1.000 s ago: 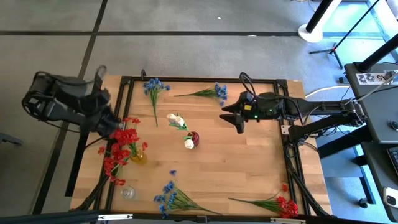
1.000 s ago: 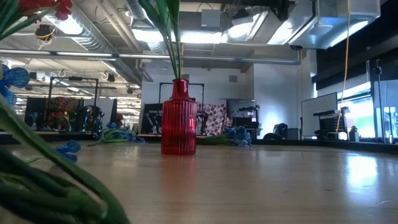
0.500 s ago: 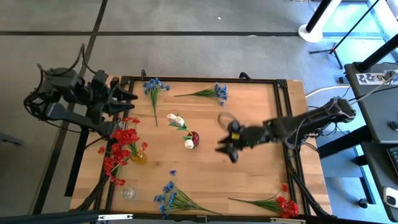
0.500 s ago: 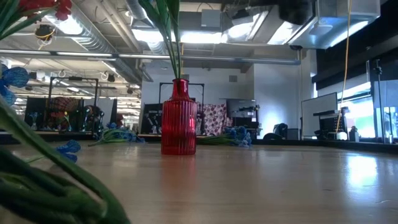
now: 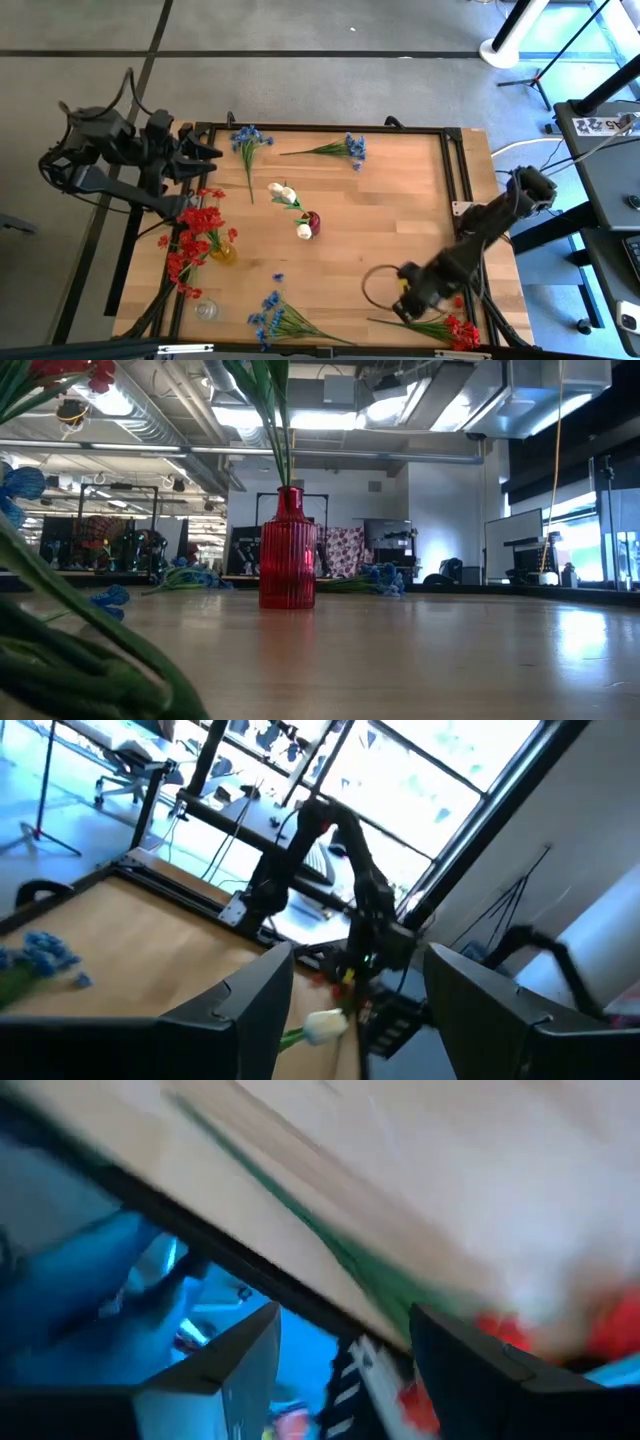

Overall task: Sort flowers into vase by color
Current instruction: Put the red flowers into the yellow vase

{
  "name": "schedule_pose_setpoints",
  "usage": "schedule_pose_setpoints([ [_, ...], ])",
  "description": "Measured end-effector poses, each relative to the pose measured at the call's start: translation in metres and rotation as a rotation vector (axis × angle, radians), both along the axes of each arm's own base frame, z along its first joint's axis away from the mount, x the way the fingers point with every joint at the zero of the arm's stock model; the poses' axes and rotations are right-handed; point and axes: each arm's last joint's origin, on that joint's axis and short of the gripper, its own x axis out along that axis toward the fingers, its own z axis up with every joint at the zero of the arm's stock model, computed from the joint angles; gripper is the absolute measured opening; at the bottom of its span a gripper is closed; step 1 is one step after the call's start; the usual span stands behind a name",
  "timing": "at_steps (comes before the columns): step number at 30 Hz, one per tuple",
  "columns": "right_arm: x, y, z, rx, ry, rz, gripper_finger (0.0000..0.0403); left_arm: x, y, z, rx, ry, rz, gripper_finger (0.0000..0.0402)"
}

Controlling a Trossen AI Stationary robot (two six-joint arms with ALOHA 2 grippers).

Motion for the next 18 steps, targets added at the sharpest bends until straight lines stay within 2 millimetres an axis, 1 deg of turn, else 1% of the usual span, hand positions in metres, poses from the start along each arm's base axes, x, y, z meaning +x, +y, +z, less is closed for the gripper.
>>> schedule_pose_setpoints([
  [2, -0.007, 0.016, -0.005, 0.027, 0.038, -0.035, 0.0222, 0.0, 0.0, 0.001, -0.042, -0.011, 0.003, 0.0218],
  [4, -0.015, 0.027, -0.011, 0.024, 0.079, -0.062, 0.0222, 0.001, 0.0, 0.002, -0.073, -0.017, 0.006, 0.0218],
  [7, -0.023, 0.037, -0.017, -0.017, 0.149, -0.249, 0.0222, 0.005, 0.0, 0.002, -0.098, -0.021, 0.008, 0.0218],
  [9, -0.026, 0.041, -0.021, -0.054, 0.145, -0.395, 0.0222, 0.007, -0.001, 0.003, -0.099, -0.024, 0.008, 0.0218],
  [10, -0.025, 0.043, -0.023, -0.066, 0.118, -0.427, 0.0223, 0.008, -0.001, 0.003, -0.099, -0.022, 0.008, 0.0218],
  [14, -0.017, 0.058, -0.037, -0.031, 0.04, -0.457, 0.0223, 0.008, -0.001, 0.003, -0.049, -0.022, 0.004, 0.0218],
  [16, -0.014, 0.065, -0.045, -0.019, 0.012, -0.417, 0.0223, 0.008, -0.001, 0.003, 0.006, -0.022, 0.003, 0.0218],
  [18, -0.017, 0.068, -0.052, -0.027, 0.071, -0.368, 0.0223, 0.008, 0.0, 0.003, 0.046, -0.023, 0.004, 0.0218],
])
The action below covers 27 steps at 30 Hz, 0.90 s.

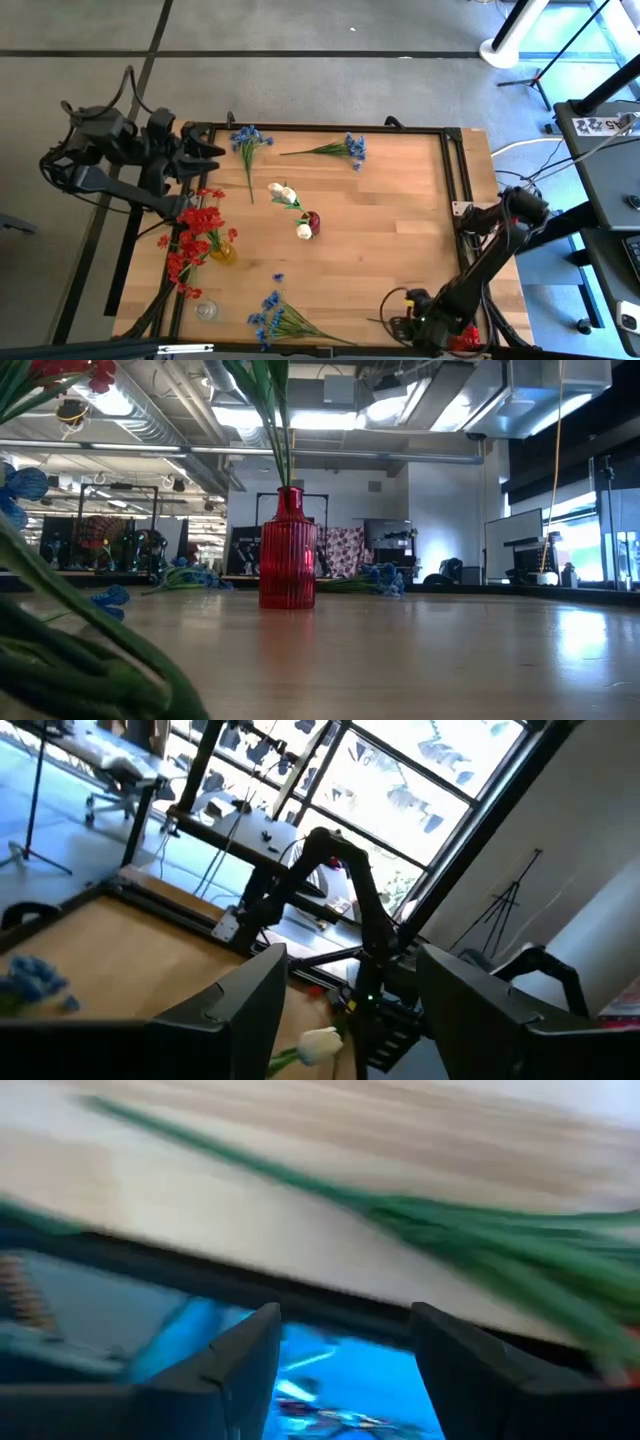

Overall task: Sort flowers into vase by color
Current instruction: Put the red flowers into the yellow vase

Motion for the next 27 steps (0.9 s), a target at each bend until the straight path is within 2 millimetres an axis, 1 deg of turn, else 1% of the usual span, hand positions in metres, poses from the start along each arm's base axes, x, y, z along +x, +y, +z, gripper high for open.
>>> schedule_pose_setpoints([
  [2, -0.004, 0.001, -0.005, 0.025, 0.105, 0.044, 0.0223, 0.0, 0.0, 0.0, 0.018, -0.001, -0.001, 0.0218],
  [4, -0.013, 0.002, -0.006, 0.027, 0.184, 0.098, 0.0223, 0.0, 0.0, 0.0, 0.019, -0.001, -0.002, 0.0218],
  [8, -0.026, 0.005, -0.007, 0.044, 0.232, 0.215, 0.0223, 0.0, 0.0, 0.0, 0.019, -0.001, -0.002, 0.0218],
  [12, -0.038, -0.004, -0.02, 0.058, 0.335, 0.341, 0.0223, 0.0, 0.0, 0.0, 0.021, -0.001, -0.002, 0.0218],
  [14, -0.041, -0.01, -0.025, 0.052, 0.354, 0.409, 0.0223, 0.0, 0.0, 0.0, 0.021, 0.0, -0.002, 0.0218],
  [17, -0.036, -0.026, -0.03, 0.012, 0.371, 0.479, 0.0223, 0.0, 0.0, 0.0, 0.021, -0.001, -0.002, 0.0218],
  [19, -0.028, -0.037, -0.031, -0.025, 0.35, 0.526, 0.0223, 0.0, 0.0, 0.0, 0.02, -0.001, -0.002, 0.0218],
  [22, -0.009, -0.058, -0.031, -0.078, 0.3, 0.597, 0.0223, 0.0, 0.0, 0.0, 0.02, -0.001, -0.002, 0.0218],
  [27, 0.027, -0.097, -0.032, -0.174, 0.154, 0.737, 0.0223, 0.0, 0.0, 0.0, 0.02, -0.001, -0.002, 0.0218],
])
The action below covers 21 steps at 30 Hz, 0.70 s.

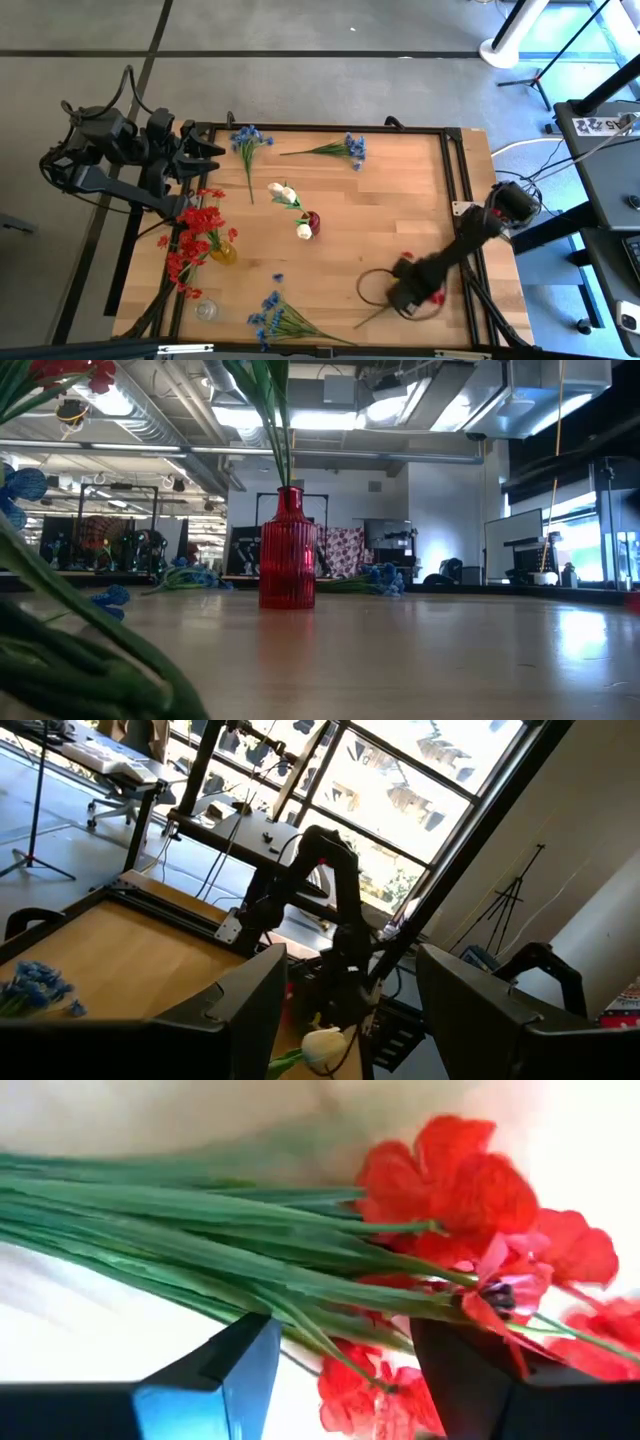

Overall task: Sort flowers into vase by color
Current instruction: Put the red flowers into the yellow vase

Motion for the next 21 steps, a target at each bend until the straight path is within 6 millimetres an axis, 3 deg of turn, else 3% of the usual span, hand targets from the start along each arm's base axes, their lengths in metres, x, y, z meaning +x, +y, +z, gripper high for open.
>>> schedule_pose_setpoints([
  [6, 0.035, -0.047, 0.008, -0.027, -0.077, 0.134, 0.0223, 0.0, 0.0, 0.0, -0.001, 0.0, 0.0, 0.0218],
  [10, 0.053, -0.075, 0.037, -0.12, -0.048, 0.18, 0.0223, 0.0, 0.0, 0.0, -0.001, 0.0, 0.0, 0.0218],
  [13, 0.065, -0.087, 0.063, -0.132, -0.037, 0.067, 0.0223, 0.0, 0.0, 0.0, -0.003, 0.0, 0.0, 0.0218],
  [16, 0.069, -0.087, 0.078, -0.153, -0.026, -0.178, 0.0223, 0.0, 0.0, 0.0, -0.027, 0.0, 0.002, 0.0218],
  [21, 0.065, -0.059, 0.078, -0.18, -0.051, -0.435, 0.0223, 0.0, 0.0, -0.002, -0.032, 0.016, 0.002, 0.0218],
])
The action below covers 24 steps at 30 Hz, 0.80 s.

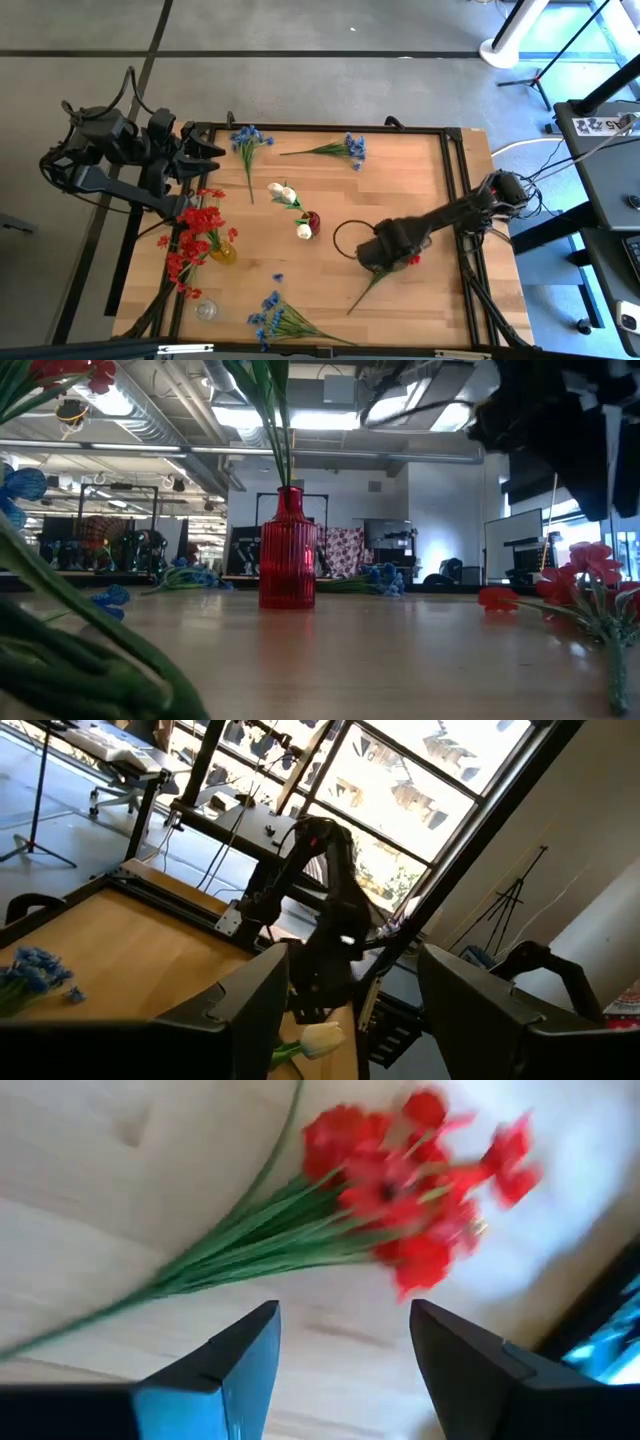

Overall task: Sort flowers into vase by color
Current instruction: Put the red flowers into the yellow vase

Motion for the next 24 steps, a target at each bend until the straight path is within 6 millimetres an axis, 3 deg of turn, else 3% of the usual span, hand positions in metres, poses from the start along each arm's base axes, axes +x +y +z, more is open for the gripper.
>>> schedule_pose_setpoints([
  [5, -0.003, 0.03, -0.019, -0.056, -0.167, -0.254, 0.0223, 0.0, 0.0, -0.001, 0.004, 0.006, 0.0, 0.0218],
  [10, -0.015, 0.037, -0.042, -0.12, -0.213, -0.517, 0.0223, 0.0, 0.0, -0.001, 0.007, 0.006, 0.0, 0.0218],
  [17, -0.023, 0.023, -0.068, -0.149, -0.173, -0.71, 0.0223, 0.0, 0.0, 0.0, 0.008, 0.003, 0.0, 0.0218],
  [21, -0.013, 0.009, -0.075, -0.118, -0.242, -0.69, 0.0223, 0.0, 0.0, 0.0, 0.008, -0.001, 0.0, 0.0218],
  [24, -0.006, -0.005, -0.075, -0.146, -0.271, -0.577, 0.0223, 0.0, 0.0, 0.0, 0.003, -0.001, 0.0, 0.0218],
])
